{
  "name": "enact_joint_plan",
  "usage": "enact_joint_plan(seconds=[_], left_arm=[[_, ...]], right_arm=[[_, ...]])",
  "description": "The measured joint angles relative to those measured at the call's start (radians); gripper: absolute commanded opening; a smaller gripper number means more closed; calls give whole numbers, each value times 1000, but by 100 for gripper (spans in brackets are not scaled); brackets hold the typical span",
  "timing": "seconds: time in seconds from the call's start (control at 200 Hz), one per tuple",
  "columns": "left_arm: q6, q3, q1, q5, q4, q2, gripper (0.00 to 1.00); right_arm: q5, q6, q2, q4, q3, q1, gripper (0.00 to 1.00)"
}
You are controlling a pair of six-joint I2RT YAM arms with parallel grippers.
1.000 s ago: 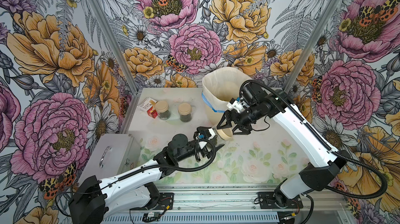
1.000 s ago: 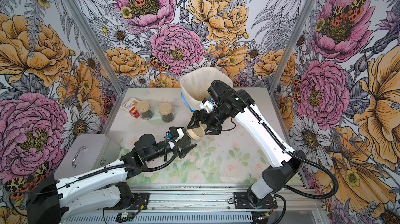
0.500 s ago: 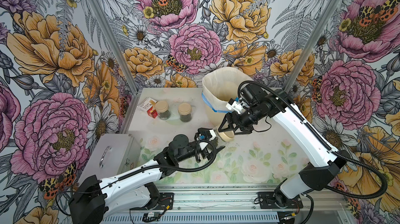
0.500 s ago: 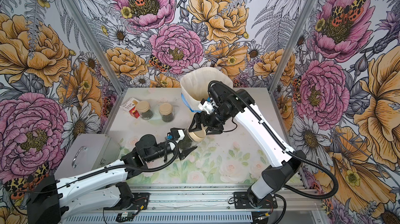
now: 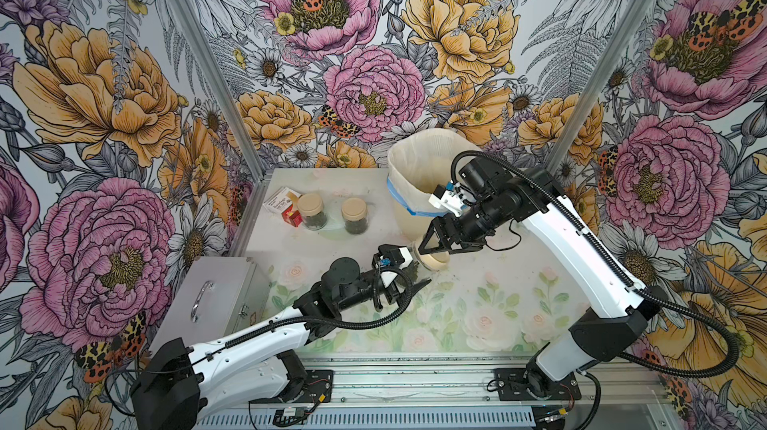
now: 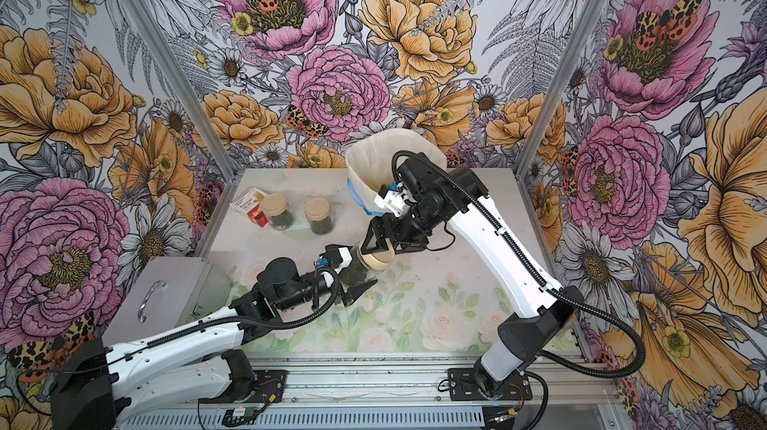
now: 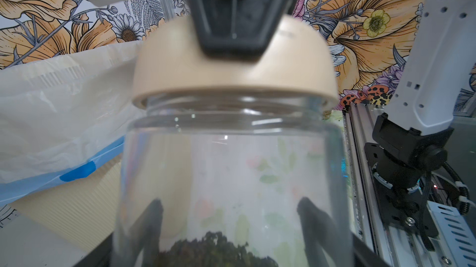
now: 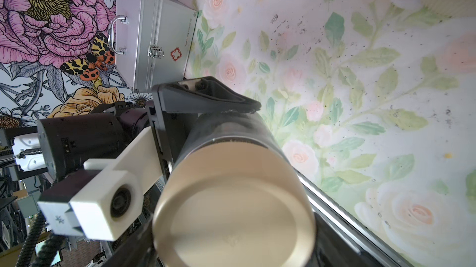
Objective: Empty moldy tea leaves from jars
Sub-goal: Unscrew the lid from the jar, then place the lid at the center of the board.
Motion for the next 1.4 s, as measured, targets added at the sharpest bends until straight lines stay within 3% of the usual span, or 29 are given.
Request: enact_joint_plan(seconds=[0.616,0.941,1.131,1.401], left_arm=[[-23,0,14,8,37,-7,45],[-27,0,40,7,35,-11,45],[-42,-3,45,0,29,-48,45],[-75,-56,45,-46,-7,-145,47]], right_arm=[[-42,-27,-14,10,2,-138,80],[-11,29,-335,109,-436,-322,82],[180,53,-296,224,-640,-417,82],[436,105,-180,425,-803,-428,83]])
